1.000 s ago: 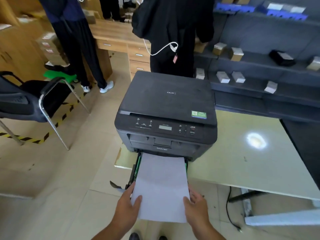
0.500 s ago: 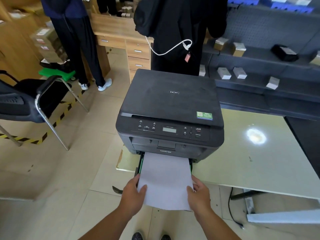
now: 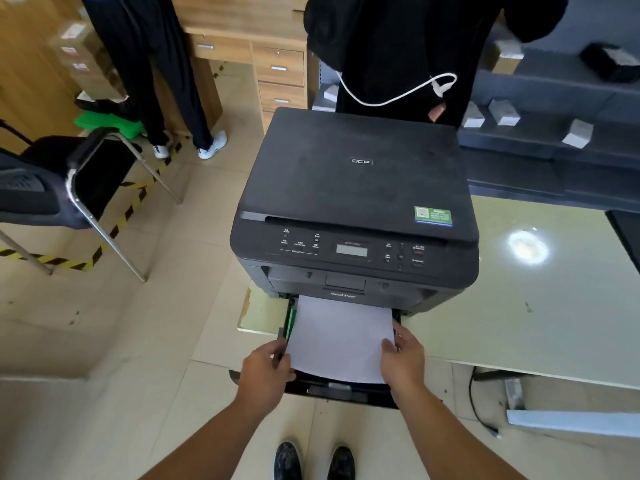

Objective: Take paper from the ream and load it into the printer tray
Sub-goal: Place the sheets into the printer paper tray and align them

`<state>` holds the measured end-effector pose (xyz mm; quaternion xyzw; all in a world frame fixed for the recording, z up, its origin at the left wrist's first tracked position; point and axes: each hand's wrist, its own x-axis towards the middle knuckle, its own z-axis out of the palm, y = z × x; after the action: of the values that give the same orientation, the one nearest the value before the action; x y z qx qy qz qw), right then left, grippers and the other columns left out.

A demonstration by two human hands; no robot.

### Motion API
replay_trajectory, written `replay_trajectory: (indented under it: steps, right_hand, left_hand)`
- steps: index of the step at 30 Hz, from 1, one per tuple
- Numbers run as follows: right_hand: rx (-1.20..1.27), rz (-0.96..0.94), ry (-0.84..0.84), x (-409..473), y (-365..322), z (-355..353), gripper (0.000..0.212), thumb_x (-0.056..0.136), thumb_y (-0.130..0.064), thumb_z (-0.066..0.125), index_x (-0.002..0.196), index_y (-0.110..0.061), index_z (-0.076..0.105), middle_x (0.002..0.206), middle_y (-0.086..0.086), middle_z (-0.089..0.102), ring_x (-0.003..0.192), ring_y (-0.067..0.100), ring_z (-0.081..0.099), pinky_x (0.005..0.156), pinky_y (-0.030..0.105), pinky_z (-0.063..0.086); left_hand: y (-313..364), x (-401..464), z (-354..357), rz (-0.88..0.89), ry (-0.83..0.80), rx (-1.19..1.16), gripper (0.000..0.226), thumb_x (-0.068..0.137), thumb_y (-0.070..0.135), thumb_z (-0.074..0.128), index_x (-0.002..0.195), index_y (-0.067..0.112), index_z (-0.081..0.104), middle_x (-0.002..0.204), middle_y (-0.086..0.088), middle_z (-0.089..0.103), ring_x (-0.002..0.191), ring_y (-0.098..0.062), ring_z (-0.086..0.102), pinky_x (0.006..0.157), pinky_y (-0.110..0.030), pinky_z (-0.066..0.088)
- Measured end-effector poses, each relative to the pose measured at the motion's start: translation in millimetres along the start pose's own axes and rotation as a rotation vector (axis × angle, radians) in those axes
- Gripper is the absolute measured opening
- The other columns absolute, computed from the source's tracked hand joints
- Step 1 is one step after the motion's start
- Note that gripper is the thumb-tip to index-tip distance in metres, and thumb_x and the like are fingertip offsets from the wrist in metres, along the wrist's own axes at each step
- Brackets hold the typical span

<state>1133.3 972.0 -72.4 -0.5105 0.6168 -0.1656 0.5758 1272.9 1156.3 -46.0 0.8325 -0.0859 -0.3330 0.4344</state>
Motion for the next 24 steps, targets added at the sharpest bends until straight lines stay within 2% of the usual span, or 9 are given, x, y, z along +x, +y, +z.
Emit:
replay_trajectory:
  steps: [5, 8, 10, 12, 14, 18, 20, 22, 24]
  right_hand:
    - [-0.124, -0.053, 0.023, 12, 3, 14, 0.044, 0.098, -0.005, 0.050, 0.138, -0.024, 0.056, 0.126, 0.003, 0.069, 0.105, 0.024, 0.067, 0.095, 0.035, 0.053]
    - [-0.219, -0.085, 0.065, 13, 5, 19, 0.043, 0.099, -0.009, 0.049, 0.139, -0.024, 0.055, 0.129, 0.002, 0.068, 0.110, 0.025, 0.066, 0.093, 0.033, 0.051]
    - [-0.254, -0.118, 0.101, 14, 6, 21, 0.043, 0.099, -0.010, 0.050, 0.140, -0.024, 0.054, 0.132, 0.002, 0.066, 0.114, 0.027, 0.065, 0.095, 0.037, 0.052]
    - [-0.299, -0.150, 0.135, 16, 4, 25, 0.043, 0.100, -0.010, 0.050, 0.141, -0.022, 0.052, 0.137, 0.004, 0.063, 0.120, 0.029, 0.063, 0.096, 0.040, 0.051]
    - [-0.336, -0.152, 0.155, 19, 3, 28, 0.045, 0.100, -0.009, 0.050, 0.143, -0.022, 0.050, 0.140, 0.005, 0.060, 0.121, 0.030, 0.062, 0.093, 0.038, 0.051]
    - [-0.356, -0.115, 0.173, 20, 1, 30, 0.047, 0.101, -0.009, 0.049, 0.146, -0.022, 0.046, 0.143, 0.007, 0.057, 0.119, 0.031, 0.063, 0.090, 0.037, 0.051]
    - [-0.363, -0.112, 0.163, 20, 1, 30, 0.048, 0.101, -0.009, 0.049, 0.147, -0.022, 0.045, 0.144, 0.007, 0.057, 0.117, 0.031, 0.064, 0.088, 0.035, 0.050]
    - [-0.387, -0.164, 0.159, 18, -1, 30, 0.047, 0.099, -0.013, 0.053, 0.146, -0.020, 0.047, 0.142, 0.007, 0.058, 0.116, 0.032, 0.064, 0.088, 0.036, 0.051]
    - [-0.437, -0.342, 0.196, 11, -4, 23, 0.044, 0.094, -0.016, 0.063, 0.137, -0.014, 0.056, 0.136, 0.010, 0.061, 0.116, 0.032, 0.061, 0.091, 0.041, 0.052]
  left_hand:
    - [-7, 7, 0, 0.038, 0.009, 0.089, 0.020, 0.094, 0.007, 0.059, 0.110, 0.017, 0.067, 0.094, -0.012, 0.073, 0.065, -0.011, 0.073, 0.054, -0.013, 0.051]
    - [-12, 11, 0, 0.033, 0.020, 0.120, 0.020, 0.093, 0.012, 0.061, 0.111, 0.017, 0.067, 0.088, -0.008, 0.072, 0.063, -0.009, 0.071, 0.063, -0.025, 0.057]
    - [-12, 12, 0, 0.042, 0.022, 0.130, 0.017, 0.093, 0.013, 0.060, 0.108, 0.019, 0.067, 0.091, -0.008, 0.071, 0.063, -0.008, 0.071, 0.065, -0.030, 0.059]
    - [-10, 13, -1, 0.066, 0.017, 0.157, 0.016, 0.094, 0.013, 0.060, 0.105, 0.023, 0.066, 0.096, -0.008, 0.069, 0.064, -0.008, 0.071, 0.063, -0.026, 0.058]
    - [-10, 14, -2, 0.079, 0.018, 0.177, 0.017, 0.094, 0.013, 0.059, 0.106, 0.024, 0.065, 0.099, -0.007, 0.068, 0.066, -0.008, 0.071, 0.063, -0.024, 0.056]
    - [-11, 15, -3, 0.087, 0.030, 0.192, 0.020, 0.094, 0.014, 0.059, 0.111, 0.021, 0.067, 0.103, -0.004, 0.067, 0.076, -0.012, 0.069, 0.072, -0.033, 0.059]
    - [-10, 15, -2, 0.105, 0.037, 0.207, 0.022, 0.094, 0.014, 0.058, 0.112, 0.020, 0.068, 0.107, 0.001, 0.066, 0.082, -0.009, 0.066, 0.075, -0.029, 0.056]
    - [-9, 16, -2, 0.118, 0.042, 0.221, 0.023, 0.094, 0.014, 0.058, 0.115, 0.018, 0.068, 0.111, 0.003, 0.064, 0.090, -0.007, 0.063, 0.079, -0.026, 0.053]
    - [-8, 18, -2, 0.123, 0.049, 0.224, 0.026, 0.094, 0.013, 0.058, 0.118, 0.017, 0.066, 0.113, 0.002, 0.064, 0.095, -0.009, 0.063, 0.084, -0.028, 0.053]
